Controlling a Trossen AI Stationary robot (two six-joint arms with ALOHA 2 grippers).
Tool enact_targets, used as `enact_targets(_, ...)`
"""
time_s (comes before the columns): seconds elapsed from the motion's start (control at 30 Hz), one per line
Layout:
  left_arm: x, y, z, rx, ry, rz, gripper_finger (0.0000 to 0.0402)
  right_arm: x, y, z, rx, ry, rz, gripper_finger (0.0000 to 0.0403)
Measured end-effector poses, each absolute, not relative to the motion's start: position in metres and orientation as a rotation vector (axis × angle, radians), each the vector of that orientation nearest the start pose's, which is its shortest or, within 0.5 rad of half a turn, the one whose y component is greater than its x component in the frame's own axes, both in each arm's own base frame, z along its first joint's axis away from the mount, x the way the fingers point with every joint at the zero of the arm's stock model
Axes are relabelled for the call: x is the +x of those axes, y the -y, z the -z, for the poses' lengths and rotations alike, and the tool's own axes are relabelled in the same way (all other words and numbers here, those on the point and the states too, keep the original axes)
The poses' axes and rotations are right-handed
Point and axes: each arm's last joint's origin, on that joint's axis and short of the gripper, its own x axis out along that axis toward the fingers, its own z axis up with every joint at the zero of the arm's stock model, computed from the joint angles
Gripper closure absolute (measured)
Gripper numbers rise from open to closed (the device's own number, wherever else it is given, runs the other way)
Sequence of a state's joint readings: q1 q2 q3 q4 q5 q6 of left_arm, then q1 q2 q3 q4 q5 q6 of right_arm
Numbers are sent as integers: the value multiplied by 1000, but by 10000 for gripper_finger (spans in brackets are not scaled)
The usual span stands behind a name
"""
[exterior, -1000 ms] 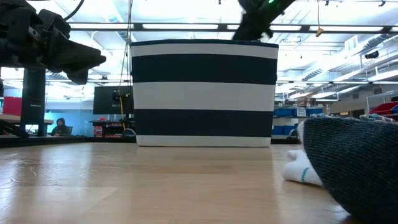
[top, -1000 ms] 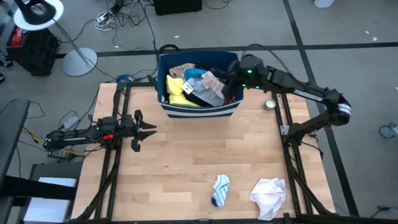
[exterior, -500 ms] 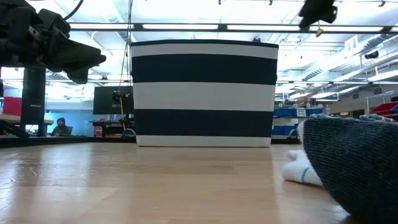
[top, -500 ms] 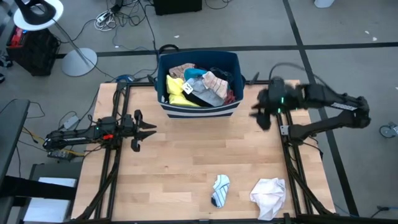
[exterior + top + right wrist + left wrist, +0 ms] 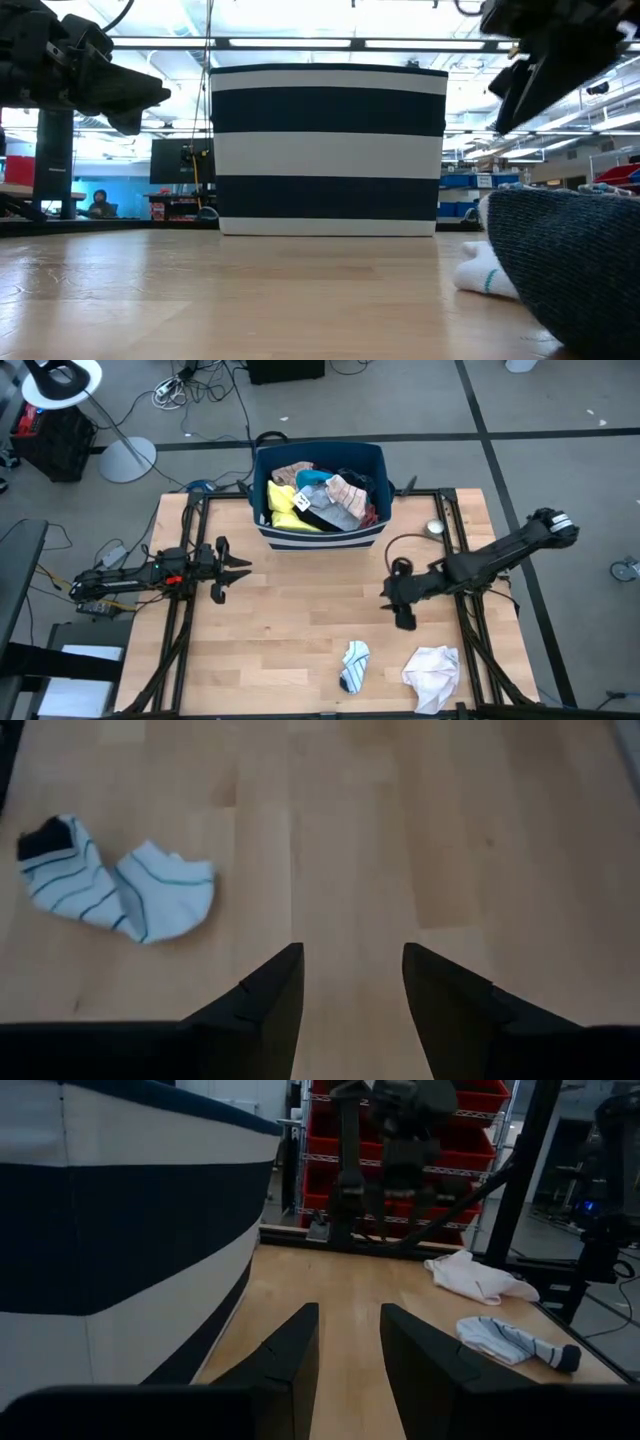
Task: Sort clothes
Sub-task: Put the white patterned sock into the blue laundry bin
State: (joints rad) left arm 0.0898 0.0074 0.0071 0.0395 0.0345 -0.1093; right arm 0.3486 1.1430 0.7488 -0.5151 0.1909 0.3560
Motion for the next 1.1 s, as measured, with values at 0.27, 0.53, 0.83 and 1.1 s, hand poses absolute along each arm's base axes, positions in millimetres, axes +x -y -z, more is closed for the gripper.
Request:
enact_targets(0.27, 97, -8, -169, -107, 42, -53, 286, 239, -86, -196, 43, -889, -111, 234)
enact_targets(0.53, 97, -8, -169, -107, 42, -53, 286, 255, -108, -167, 5, -907, -218, 238)
enact_targets(0.83, 97, -8, -169, -107, 42, -53, 286, 281, -140, -154, -58, -941, -280, 239)
enact_targets(1.1, 97, -8, -169, -107, 42, -53, 286, 298, -153, -126, -98, -937, -257, 260)
